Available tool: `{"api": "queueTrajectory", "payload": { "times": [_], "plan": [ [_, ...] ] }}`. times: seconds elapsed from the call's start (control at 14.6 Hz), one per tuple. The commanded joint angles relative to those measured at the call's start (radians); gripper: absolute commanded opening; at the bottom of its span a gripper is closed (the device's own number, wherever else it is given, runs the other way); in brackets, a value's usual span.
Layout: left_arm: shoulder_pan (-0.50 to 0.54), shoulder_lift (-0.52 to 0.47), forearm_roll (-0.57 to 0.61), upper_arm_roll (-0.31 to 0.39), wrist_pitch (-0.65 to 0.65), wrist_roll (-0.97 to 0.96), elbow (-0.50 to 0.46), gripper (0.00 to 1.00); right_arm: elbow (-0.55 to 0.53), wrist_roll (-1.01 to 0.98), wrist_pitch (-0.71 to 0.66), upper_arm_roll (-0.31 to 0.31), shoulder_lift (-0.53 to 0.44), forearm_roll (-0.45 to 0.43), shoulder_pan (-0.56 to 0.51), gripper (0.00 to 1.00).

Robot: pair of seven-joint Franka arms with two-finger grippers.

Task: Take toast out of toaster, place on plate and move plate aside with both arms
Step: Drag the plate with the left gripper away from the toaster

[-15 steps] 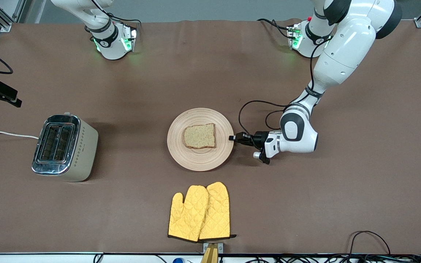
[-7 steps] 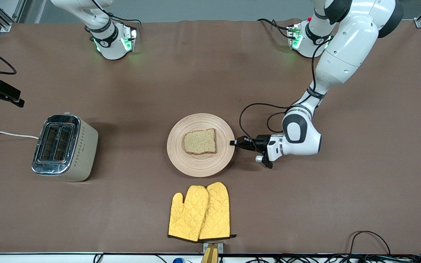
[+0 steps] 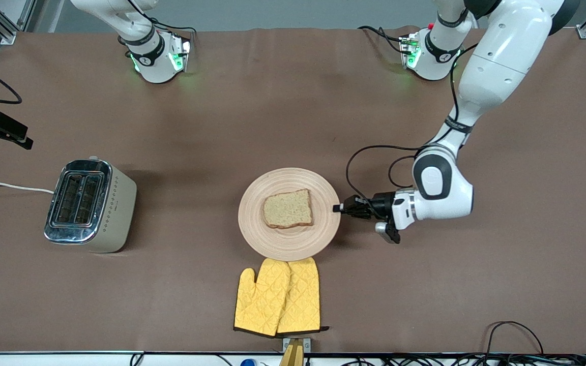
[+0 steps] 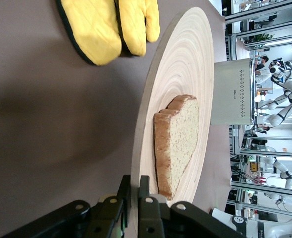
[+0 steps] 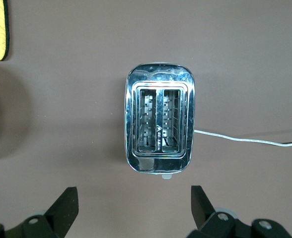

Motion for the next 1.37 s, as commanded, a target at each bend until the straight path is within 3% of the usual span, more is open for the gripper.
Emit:
{"api": "queueTrajectory", "payload": {
  "times": [0.0,0.55,0.89,1.3],
  "plan": [
    [0.099,-0.037,0.066,-0.006,-0.087,-0.009,-0.003,0.0,-0.014,0.014,-0.004,0.004,-0.027,-0.003,-0.003,1.0],
    [0.347,-0.025,0.238,-0.006,-0.365,0.0,0.107,0.0,-0.014,0.014,-0.025,0.007,-0.027,-0.003,0.0,1.0],
    [0.454,-0.005,0.353,-0.006,-0.434,0.014,0.145,0.0,-0.015,0.014,-0.027,0.007,-0.027,-0.003,0.0,1.0],
    [0.567,0.02,0.385,-0.002,-0.477,0.015,0.158,0.01,-0.015,0.014,-0.027,0.007,-0.027,-0.003,-0.002,1.0]
  ]
}}
